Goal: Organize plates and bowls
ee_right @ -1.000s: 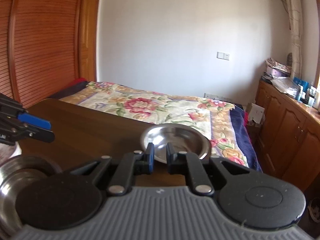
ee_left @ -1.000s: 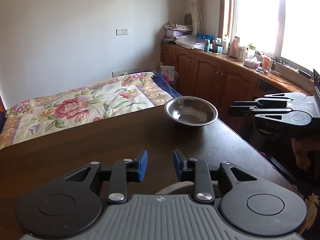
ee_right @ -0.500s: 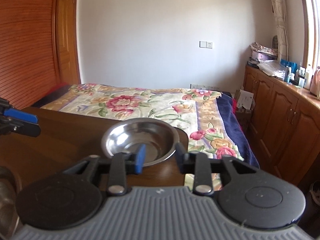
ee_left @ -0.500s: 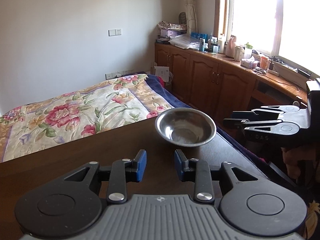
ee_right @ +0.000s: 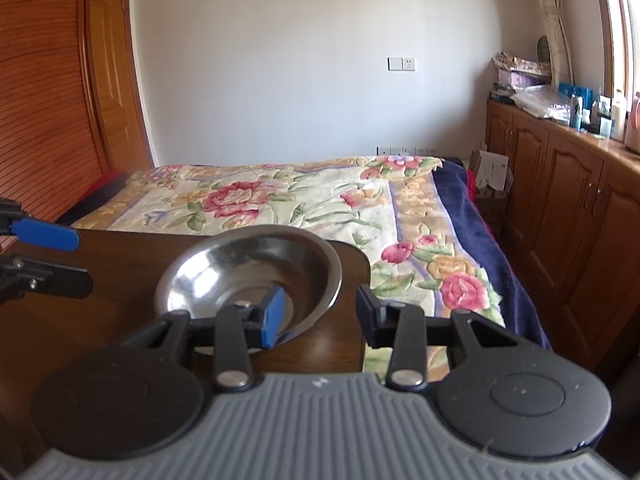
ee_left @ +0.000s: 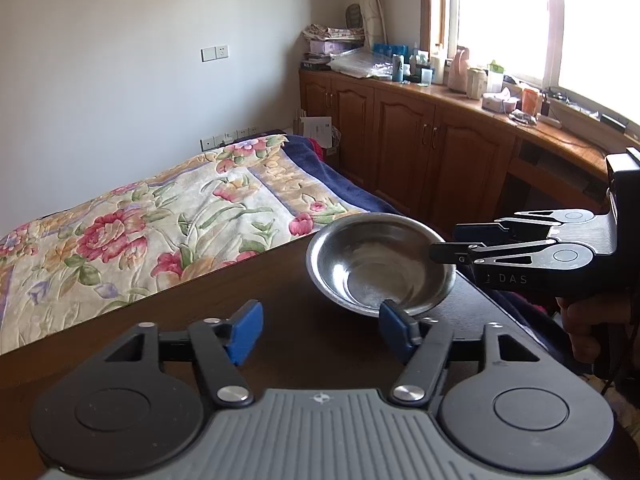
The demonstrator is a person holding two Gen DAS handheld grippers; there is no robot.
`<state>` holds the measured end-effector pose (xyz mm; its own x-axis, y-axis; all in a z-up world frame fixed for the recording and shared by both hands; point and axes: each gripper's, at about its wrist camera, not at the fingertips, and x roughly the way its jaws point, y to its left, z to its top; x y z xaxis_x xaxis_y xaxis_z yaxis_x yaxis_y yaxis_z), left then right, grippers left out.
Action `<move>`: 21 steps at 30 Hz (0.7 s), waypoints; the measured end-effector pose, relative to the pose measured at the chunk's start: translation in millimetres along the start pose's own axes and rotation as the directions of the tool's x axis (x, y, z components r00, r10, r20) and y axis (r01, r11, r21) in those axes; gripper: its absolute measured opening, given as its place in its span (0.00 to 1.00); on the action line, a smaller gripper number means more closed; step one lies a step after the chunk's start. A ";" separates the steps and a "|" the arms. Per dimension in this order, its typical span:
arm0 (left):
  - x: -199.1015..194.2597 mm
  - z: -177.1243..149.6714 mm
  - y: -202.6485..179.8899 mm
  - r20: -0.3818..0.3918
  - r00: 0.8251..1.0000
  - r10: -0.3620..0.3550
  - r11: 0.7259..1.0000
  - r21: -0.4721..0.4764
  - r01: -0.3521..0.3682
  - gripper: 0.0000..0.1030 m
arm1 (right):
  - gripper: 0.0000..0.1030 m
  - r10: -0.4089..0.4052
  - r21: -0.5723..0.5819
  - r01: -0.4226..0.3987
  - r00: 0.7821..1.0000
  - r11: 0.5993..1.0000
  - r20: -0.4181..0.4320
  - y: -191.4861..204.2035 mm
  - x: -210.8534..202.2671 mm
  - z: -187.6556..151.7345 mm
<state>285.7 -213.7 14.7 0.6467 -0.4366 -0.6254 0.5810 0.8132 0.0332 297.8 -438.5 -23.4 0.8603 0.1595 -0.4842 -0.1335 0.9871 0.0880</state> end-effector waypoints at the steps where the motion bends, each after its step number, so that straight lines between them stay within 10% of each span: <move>1: 4.0 0.3 2.5 -0.007 1.000 -0.002 1.000 0.002 0.002 0.66 | 0.40 0.004 0.006 -0.004 1.000 1.000 -0.004 -0.7 2.2 -0.5; 15: 47.0 13.9 8.9 -0.056 0.998 -0.034 0.999 0.010 0.035 0.88 | 0.40 0.034 0.042 -0.034 0.999 0.999 -0.016 -4.3 17.6 -1.0; 21: 61.3 17.8 12.3 -0.092 0.994 -0.052 0.999 -0.005 0.052 0.63 | 0.40 0.050 0.050 -0.049 0.999 0.998 -0.014 -3.6 18.0 -1.8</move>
<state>341.3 -237.3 -9.4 0.5676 -0.4409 -0.6953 0.6111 0.7915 -0.0031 312.9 -439.2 -34.0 0.8456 0.2085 -0.4914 -0.1508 0.9764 0.1548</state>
